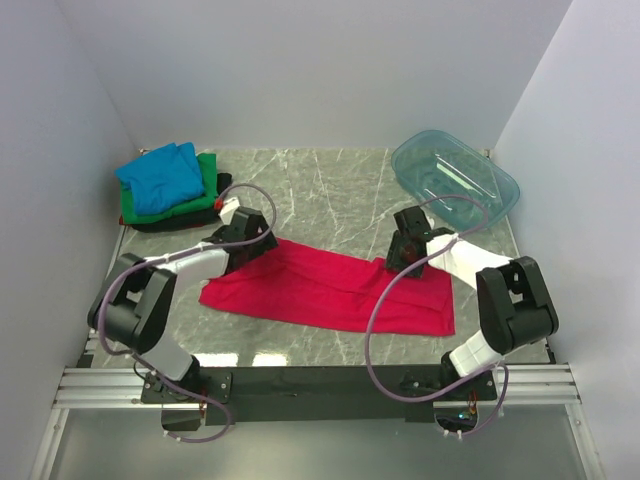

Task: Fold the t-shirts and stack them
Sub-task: Fold the tshirt

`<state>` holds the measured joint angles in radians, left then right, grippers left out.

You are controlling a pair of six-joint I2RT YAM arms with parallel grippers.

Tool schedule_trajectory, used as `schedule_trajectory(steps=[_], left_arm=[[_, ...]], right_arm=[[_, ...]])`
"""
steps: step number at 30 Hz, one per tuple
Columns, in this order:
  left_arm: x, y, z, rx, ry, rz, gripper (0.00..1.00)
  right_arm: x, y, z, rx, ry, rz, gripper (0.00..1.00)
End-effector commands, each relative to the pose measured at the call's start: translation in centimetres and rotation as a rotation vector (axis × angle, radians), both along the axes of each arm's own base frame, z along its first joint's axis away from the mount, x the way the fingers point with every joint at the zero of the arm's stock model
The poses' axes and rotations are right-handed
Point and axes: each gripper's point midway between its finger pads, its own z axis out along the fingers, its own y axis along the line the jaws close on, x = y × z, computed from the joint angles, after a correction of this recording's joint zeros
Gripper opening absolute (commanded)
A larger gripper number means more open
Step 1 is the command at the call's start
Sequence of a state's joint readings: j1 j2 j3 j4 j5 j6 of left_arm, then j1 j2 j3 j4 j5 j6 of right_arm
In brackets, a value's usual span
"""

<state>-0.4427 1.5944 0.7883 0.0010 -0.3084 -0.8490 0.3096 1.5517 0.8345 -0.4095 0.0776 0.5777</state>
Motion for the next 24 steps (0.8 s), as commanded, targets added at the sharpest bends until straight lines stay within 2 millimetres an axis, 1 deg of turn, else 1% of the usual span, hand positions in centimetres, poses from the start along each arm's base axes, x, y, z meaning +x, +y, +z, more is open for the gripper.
schedule_trajectory(steps=[1, 2, 3, 4, 5, 6, 7, 8, 9, 10, 11, 12, 13, 14, 15, 16, 17, 18, 19, 20, 21, 22, 23, 24], left_arm=[[1.0, 0.0, 5.7, -0.002, -0.1, -0.021, 0.86], [0.9, 0.3, 6.6, 0.007, -0.115, -0.018, 0.86], [0.7, 0.7, 7.6, 0.014, -0.128, -0.012, 0.86], [0.5, 1.1, 9.6, 0.006, -0.173, -0.003, 0.86], [0.4, 1.9, 10.5, 0.015, -0.193, 0.011, 0.87], [0.0, 2.5, 10.8, 0.02, -0.189, 0.016, 0.88], [-0.1, 3.7, 12.0, 0.013, -0.213, 0.044, 0.88], [-0.4, 4.3, 11.9, 0.012, -0.207, 0.049, 0.88], [-0.7, 5.0, 11.8, 0.014, -0.198, 0.062, 0.88], [-1.0, 6.2, 12.3, 0.008, -0.207, 0.089, 0.88], [-1.4, 6.6, 12.3, 0.001, -0.21, 0.104, 0.88], [-2.1, 7.0, 11.5, -0.003, -0.196, 0.11, 0.88], [-2.5, 7.5, 12.3, -0.023, -0.223, 0.124, 0.88], [-2.8, 7.6, 12.3, -0.04, -0.228, 0.131, 0.88], [-3.4, 7.7, 12.0, -0.047, -0.221, 0.131, 0.88], [-3.7, 7.9, 12.7, -0.056, -0.238, 0.138, 0.88], [-4.3, 8.1, 12.5, -0.056, -0.226, 0.142, 0.88], [-4.6, 8.3, 12.6, -0.057, -0.224, 0.146, 0.88], [-5.0, 8.3, 13.4, -0.066, -0.241, 0.145, 0.88], [-5.4, 8.4, 13.4, -0.068, -0.233, 0.142, 0.88], [-5.7, 8.4, 13.5, -0.073, -0.235, 0.139, 0.88], [-6.1, 8.3, 14.2, -0.085, -0.252, 0.134, 0.88], [-6.6, 8.4, 14.2, -0.081, -0.244, 0.131, 0.88], [-6.8, 8.6, 14.6, -0.081, -0.255, 0.131, 0.88]], right_arm=[[1.1, -0.8, 3.1, -0.069, -0.065, 0.001, 0.56], [1.9, 0.0, 4.8, -0.064, -0.103, 0.02, 0.55], [2.3, 0.6, 5.8, -0.068, -0.13, 0.039, 0.55], [2.7, 1.5, 6.8, -0.063, -0.153, 0.064, 0.55], [2.8, 3.5, 7.6, -0.052, -0.177, 0.127, 0.55], [3.8, 5.0, 9.4, -0.021, -0.222, 0.157, 0.55], [3.9, 6.9, 10.1, 0.03, -0.234, 0.216, 0.55], [4.8, 9.3, 11.2, 0.082, -0.274, 0.266, 0.55], [5.0, 10.9, 11.6, 0.119, -0.283, 0.31, 0.55], [4.8, 13.0, 12.1, 0.182, -0.287, 0.381, 0.55], [5.5, 14.7, 11.9, 0.214, -0.299, 0.42, 0.55], [5.5, 17.1, 13.0, 0.252, -0.326, 0.48, 0.55], [5.3, 18.9, 13.1, 0.295, -0.324, 0.543, 0.55], [6.1, 20.9, 13.1, 0.312, -0.336, 0.576, 0.55], [5.8, 22.5, 13.0, 0.327, -0.332, 0.615, 0.55], [5.8, 23.7, 12.7, 0.331, -0.332, 0.648, 0.54], [6.4, 25.3, 12.1, 0.341, -0.326, 0.673, 0.54], [5.9, 26.6, 11.7, 0.351, -0.318, 0.706, 0.54], [5.9, 27.5, 11.4, 0.36, -0.315, 0.73, 0.54], [6.1, 28.8, 10.7, 0.38, -0.314, 0.756, 0.54], [6.0, 29.6, 10.5, 0.391, -0.317, 0.774, 0.54], [5.6, 30.4, 10.3, 0.4, -0.318, 0.799, 0.53], [5.9, 31.2, 10.1, 0.411, -0.328, 0.809, 0.53], [5.7, 31.8, 9.8, 0.422, -0.325, 0.826, 0.53]])
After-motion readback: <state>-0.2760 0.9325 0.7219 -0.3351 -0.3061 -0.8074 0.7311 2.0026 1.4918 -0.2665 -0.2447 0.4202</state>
